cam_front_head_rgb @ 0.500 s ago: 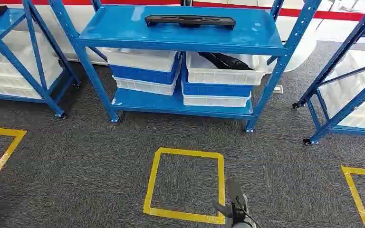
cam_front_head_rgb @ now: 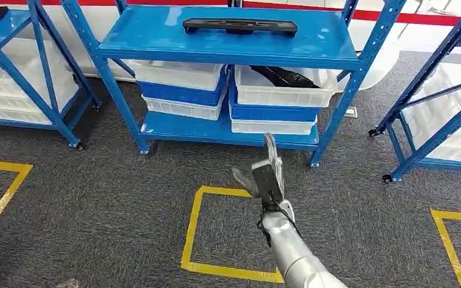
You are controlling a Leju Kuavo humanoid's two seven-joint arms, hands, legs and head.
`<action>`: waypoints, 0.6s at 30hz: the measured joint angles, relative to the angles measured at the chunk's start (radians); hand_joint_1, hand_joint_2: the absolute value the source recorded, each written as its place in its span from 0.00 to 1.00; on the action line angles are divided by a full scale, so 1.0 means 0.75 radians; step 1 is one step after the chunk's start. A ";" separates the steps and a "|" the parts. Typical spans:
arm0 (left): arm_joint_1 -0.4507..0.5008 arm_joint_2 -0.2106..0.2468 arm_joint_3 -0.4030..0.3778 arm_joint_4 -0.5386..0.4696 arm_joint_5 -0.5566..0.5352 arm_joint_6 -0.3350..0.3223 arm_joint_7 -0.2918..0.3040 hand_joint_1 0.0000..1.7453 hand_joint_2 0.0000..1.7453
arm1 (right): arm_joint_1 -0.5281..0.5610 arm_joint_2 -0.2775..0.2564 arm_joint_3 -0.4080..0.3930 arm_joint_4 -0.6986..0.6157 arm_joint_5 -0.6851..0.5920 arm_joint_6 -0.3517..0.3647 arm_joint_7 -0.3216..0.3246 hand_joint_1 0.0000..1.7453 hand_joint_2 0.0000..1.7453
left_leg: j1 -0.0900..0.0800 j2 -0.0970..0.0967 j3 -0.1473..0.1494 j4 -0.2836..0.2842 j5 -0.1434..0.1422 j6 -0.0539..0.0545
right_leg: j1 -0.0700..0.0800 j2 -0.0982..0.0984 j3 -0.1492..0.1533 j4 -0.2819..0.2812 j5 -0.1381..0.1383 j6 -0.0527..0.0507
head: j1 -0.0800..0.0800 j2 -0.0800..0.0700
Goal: Take the parts from the cabinet and place them on the table.
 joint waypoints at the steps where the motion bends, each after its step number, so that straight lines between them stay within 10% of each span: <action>1: -0.001 -0.002 -0.004 0.003 -0.005 0.014 0.009 0.00 1.00 | -0.008 0.000 0.034 -0.077 0.013 -0.011 0.014 0.00 1.00 | 0.000 -0.001 0.000 0.000 0.000 0.000 | 0.000 0.000 0.000 0.000 0.000 0.000 | 0.001 0.000; 3: -0.002 -0.007 -0.014 0.009 -0.021 0.048 0.015 0.00 1.00 | -0.020 -0.004 0.093 -0.231 0.032 -0.014 0.076 0.00 1.00 | 0.000 -0.001 0.000 0.000 0.000 0.000 | 0.000 0.000 0.000 0.000 0.000 0.000 | 0.000 0.000; 4: -0.003 -0.008 -0.017 0.011 -0.029 0.060 0.015 0.00 0.00 | -0.029 -0.007 0.116 -0.302 0.043 -0.015 0.115 0.00 1.00 | 0.000 -0.001 0.000 0.000 0.000 0.000 | 0.000 0.000 -0.001 0.000 0.000 0.000 | 0.000 0.000; 18: -0.038 -0.005 -0.140 0.023 -0.178 0.090 -0.004 0.00 0.00 | -0.351 -0.071 0.157 -0.712 -0.019 0.222 0.463 0.00 1.00 | 0.000 -0.001 -0.001 0.000 0.000 0.000 | 0.000 0.000 0.000 0.000 0.000 0.000 | 0.001 0.000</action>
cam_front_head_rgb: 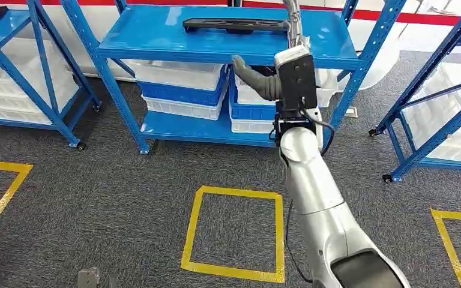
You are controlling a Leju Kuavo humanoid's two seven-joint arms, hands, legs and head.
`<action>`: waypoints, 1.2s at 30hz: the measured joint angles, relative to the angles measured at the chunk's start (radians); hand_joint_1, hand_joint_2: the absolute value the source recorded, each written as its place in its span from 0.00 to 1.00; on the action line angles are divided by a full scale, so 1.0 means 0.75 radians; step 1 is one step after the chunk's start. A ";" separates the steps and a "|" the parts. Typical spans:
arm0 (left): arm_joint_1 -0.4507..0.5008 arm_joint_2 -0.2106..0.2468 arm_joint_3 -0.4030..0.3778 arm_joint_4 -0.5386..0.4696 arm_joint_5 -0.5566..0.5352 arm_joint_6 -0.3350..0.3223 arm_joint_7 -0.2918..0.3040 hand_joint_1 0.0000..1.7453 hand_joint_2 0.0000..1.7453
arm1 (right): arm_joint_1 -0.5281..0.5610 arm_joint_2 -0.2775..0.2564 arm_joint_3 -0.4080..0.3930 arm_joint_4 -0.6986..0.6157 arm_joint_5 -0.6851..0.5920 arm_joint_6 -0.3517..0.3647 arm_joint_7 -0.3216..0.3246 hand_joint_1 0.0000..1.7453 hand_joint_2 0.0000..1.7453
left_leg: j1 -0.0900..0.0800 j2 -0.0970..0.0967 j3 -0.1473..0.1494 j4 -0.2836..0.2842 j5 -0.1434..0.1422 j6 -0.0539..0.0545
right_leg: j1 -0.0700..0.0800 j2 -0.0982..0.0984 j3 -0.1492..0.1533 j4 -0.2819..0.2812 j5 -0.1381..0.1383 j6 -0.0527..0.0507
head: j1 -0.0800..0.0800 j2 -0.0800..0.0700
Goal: Take the parts from the cabinet and place them on the table.
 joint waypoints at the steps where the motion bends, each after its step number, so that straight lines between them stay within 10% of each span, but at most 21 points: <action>1: -0.001 0.003 -0.006 0.000 -0.002 0.008 0.001 0.00 0.00 | -0.013 -0.002 0.001 -0.003 0.003 0.014 0.013 0.00 1.00 | 0.000 0.000 0.000 0.000 0.000 0.000 | 0.000 0.000 0.000 0.000 0.000 0.000 | -0.001 0.000; 30: -0.010 0.030 -0.015 0.000 0.030 -0.122 0.002 0.00 0.00 | -0.085 -0.030 0.025 0.108 0.002 0.134 0.105 0.00 1.00 | 0.000 -0.003 -0.012 0.015 -0.002 0.003 | -0.009 0.000 -0.004 -0.001 0.004 0.007 | -0.001 0.000; 36: -0.054 -0.024 -0.044 -0.003 -0.022 -0.197 0.057 0.00 0.00 | 0.016 -0.143 -0.028 0.034 -0.049 0.134 0.059 0.00 1.00 | 0.013 -0.002 0.012 -0.044 0.028 0.050 | -0.003 0.002 -0.050 0.071 -0.023 0.027 | 0.005 0.000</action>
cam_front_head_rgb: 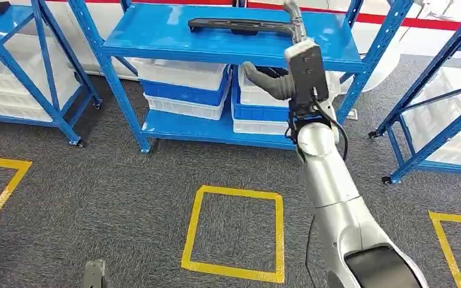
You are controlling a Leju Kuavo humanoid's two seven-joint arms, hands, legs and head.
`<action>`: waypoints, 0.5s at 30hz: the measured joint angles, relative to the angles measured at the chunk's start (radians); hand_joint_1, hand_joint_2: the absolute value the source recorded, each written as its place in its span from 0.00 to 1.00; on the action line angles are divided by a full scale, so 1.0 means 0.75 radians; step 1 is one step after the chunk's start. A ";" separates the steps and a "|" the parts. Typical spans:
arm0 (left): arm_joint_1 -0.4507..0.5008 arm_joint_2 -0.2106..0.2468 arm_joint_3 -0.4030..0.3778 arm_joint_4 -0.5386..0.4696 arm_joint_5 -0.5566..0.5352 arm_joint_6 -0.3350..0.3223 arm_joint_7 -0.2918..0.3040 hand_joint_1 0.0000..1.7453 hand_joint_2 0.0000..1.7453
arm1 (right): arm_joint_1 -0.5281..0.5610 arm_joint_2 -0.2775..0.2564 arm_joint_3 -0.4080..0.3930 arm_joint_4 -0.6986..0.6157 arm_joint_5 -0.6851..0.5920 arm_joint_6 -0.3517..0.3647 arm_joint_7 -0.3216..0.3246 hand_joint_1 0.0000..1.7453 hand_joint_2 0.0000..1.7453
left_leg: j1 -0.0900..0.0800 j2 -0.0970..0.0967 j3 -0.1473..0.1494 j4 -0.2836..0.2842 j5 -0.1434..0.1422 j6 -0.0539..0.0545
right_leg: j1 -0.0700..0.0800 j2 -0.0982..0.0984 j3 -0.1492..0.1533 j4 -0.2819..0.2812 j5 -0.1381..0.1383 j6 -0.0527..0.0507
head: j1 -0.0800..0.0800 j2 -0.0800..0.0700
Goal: Take the parts from the cabinet and place them on the table.
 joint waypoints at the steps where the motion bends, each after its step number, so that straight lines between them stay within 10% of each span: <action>1: -0.015 -0.006 -0.008 0.000 -0.010 0.000 0.016 0.00 0.00 | 0.021 -0.022 -0.012 -0.014 -0.005 0.002 -0.002 0.00 1.00 | 0.001 0.000 -0.002 0.000 0.000 0.001 | -0.002 0.001 -0.061 0.105 -0.034 -0.002 | 0.001 0.000; 4: -0.035 -0.020 -0.027 0.000 -0.023 -0.002 0.033 0.00 0.00 | 0.108 -0.070 -0.035 -0.036 -0.003 0.005 -0.006 0.00 1.00 | 0.002 -0.002 0.001 0.001 -0.006 -0.001 | -0.011 0.002 -0.221 0.343 -0.073 0.015 | 0.002 0.000; 8: -0.047 -0.025 -0.037 -0.001 -0.026 -0.009 0.035 0.00 0.00 | 0.132 -0.094 -0.050 -0.050 0.003 0.005 -0.010 0.00 1.00 | 0.017 0.000 0.017 0.026 -0.046 -0.042 | -0.047 -0.005 -0.081 -0.055 0.140 0.086 | 0.005 0.000; 10: -0.054 -0.022 -0.040 -0.002 -0.026 -0.010 0.035 0.00 0.00 | 0.138 -0.100 -0.053 -0.056 0.003 0.006 -0.011 0.00 1.00 | 0.010 -0.002 0.011 0.035 -0.062 -0.062 | -0.034 0.014 -0.064 -0.058 0.111 0.039 | 0.002 0.000; 15: -0.062 -0.025 -0.050 -0.009 -0.027 -0.008 0.035 0.00 0.00 | 0.143 -0.108 -0.058 -0.072 0.004 0.006 -0.014 0.00 1.00 | 0.022 0.003 -0.020 0.120 -0.112 -0.081 | -0.031 0.020 -0.048 -0.050 0.083 -0.025 | -0.007 0.000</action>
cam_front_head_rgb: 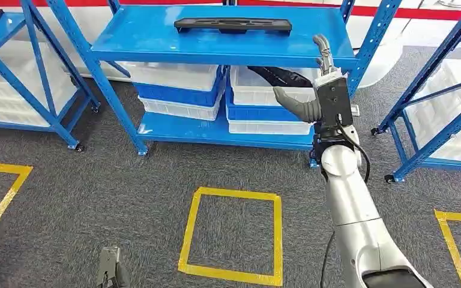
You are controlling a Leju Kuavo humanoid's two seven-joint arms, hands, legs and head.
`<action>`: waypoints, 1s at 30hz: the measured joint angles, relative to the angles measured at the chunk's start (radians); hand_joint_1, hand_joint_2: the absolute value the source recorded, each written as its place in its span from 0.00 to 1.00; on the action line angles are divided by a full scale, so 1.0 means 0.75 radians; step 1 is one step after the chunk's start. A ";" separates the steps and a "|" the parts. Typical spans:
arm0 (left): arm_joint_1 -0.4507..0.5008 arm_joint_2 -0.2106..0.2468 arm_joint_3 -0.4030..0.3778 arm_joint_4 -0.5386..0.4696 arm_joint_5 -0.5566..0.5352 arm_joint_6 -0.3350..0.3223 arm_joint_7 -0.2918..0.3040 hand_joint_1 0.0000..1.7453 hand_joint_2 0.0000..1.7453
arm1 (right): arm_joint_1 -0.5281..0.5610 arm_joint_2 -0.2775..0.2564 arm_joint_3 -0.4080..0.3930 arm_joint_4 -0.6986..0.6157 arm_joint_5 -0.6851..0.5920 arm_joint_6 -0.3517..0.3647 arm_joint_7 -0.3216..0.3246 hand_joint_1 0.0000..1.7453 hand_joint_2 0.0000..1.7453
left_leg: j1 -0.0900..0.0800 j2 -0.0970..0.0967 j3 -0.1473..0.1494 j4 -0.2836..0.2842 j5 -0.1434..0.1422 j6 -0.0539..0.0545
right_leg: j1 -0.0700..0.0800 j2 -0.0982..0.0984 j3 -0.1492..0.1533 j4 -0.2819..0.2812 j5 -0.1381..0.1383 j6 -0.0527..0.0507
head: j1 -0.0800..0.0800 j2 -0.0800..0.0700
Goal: Take the parts from the cabinet and place them on the table.
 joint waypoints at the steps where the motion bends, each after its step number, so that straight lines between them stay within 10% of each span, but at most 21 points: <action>1: -0.002 0.000 -0.001 0.000 0.000 0.001 0.000 0.00 0.00 | -0.001 0.000 0.000 0.000 0.000 0.000 0.000 0.00 1.00 | -0.004 -0.001 -0.066 0.115 -0.042 0.001 | 0.005 0.000 0.006 0.000 -0.006 -0.009 | -0.001 0.000; 3: 0.000 0.001 -0.001 0.000 -0.005 0.002 0.000 0.00 0.00 | 0.009 0.000 0.001 0.001 0.000 0.000 -0.001 0.00 1.00 | -0.008 -0.001 -0.210 0.329 -0.098 0.005 | 0.020 0.000 0.018 0.000 -0.020 -0.026 | -0.003 0.000; 5: 0.003 0.001 -0.002 0.000 -0.010 0.002 0.000 0.00 0.00 | 0.012 -0.002 0.000 0.005 -0.001 0.000 -0.007 0.00 1.00 | -0.017 -0.001 -0.275 0.348 -0.026 0.026 | 0.034 0.003 0.042 0.000 -0.039 -0.037 | -0.004 0.000; 8: 0.001 0.002 -0.003 0.000 -0.010 0.001 -0.001 0.00 0.00 | 0.009 0.000 0.000 0.012 -0.009 -0.002 -0.033 0.00 1.00 | -0.050 -0.003 -0.177 0.030 0.210 0.090 | 0.050 0.004 0.098 -0.005 -0.074 -0.040 | -0.004 0.000; 9: 0.000 0.008 -0.003 0.000 -0.010 -0.003 -0.004 0.00 0.00 | 0.007 0.000 -0.001 0.021 -0.011 -0.003 -0.041 0.00 1.00 | -0.058 0.003 -0.152 0.002 0.188 0.112 | 0.055 0.004 0.105 -0.011 -0.083 -0.035 | 0.006 0.000; 13: -0.004 0.006 -0.003 -0.004 0.003 -0.015 -0.035 0.00 0.00 | 0.003 0.002 -0.006 0.044 -0.021 -0.003 -0.076 0.00 1.00 | -0.069 -0.004 -0.098 -0.087 0.168 0.125 | 0.056 0.003 0.131 -0.011 -0.060 0.010 | 0.005 0.000; 15: -0.004 0.007 -0.001 -0.005 0.005 -0.018 -0.045 0.00 0.00 | -0.007 0.002 -0.010 0.055 -0.022 -0.003 -0.088 0.00 1.00 | -0.060 -0.005 -0.051 -0.113 0.172 0.123 | 0.052 0.000 0.102 0.050 -0.092 0.009 | 0.009 -0.001; 19: -0.002 0.002 0.005 -0.004 0.019 -0.017 -0.063 0.00 0.00 | -0.004 0.003 -0.012 0.085 -0.023 -0.002 -0.093 0.00 1.00 | -0.055 -0.011 -0.024 -0.113 0.139 0.121 | 0.039 -0.001 -0.137 0.375 -0.189 0.026 | 0.010 -0.001; 22: 0.005 -0.002 0.017 -0.004 0.040 -0.019 -0.084 0.00 0.00 | 0.001 0.002 -0.014 0.103 -0.022 -0.002 -0.098 0.00 1.00 | -0.047 -0.017 0.027 -0.110 0.099 0.103 | 0.022 -0.006 -0.102 0.152 -0.047 0.089 | 0.009 -0.001; 24: 0.006 -0.002 0.032 -0.004 0.056 -0.032 -0.098 0.00 0.00 | 0.001 0.002 -0.016 0.115 -0.021 -0.001 -0.103 0.00 1.00 | -0.046 -0.015 0.045 -0.107 0.069 0.085 | 0.016 -0.028 -0.044 -0.040 0.092 0.102 | 0.013 -0.001; 26: 0.005 -0.002 0.047 -0.005 0.075 -0.046 -0.112 0.00 0.00 | -0.004 0.011 -0.016 0.128 -0.020 0.002 -0.106 0.00 1.00 | -0.050 -0.010 0.060 -0.116 0.044 0.066 | 0.036 -0.033 -0.021 -0.042 0.048 0.035 | 0.004 -0.001; 28: 0.007 -0.004 0.065 -0.005 0.094 -0.054 -0.126 0.00 0.00 | -0.008 0.011 -0.020 0.133 -0.016 0.003 -0.109 0.00 1.00 | -0.049 -0.007 0.078 -0.098 0.058 0.054 | 0.030 -0.026 -0.008 -0.049 0.053 -0.004 | 0.003 -0.001; 30: 0.008 -0.004 0.080 -0.006 0.102 -0.062 -0.133 0.00 0.00 | -0.016 0.017 -0.020 0.134 -0.014 0.003 -0.112 0.00 1.00 | -0.046 0.003 0.009 0.028 0.065 0.047 | 0.020 -0.023 0.024 -0.057 0.042 -0.027 | 0.005 -0.001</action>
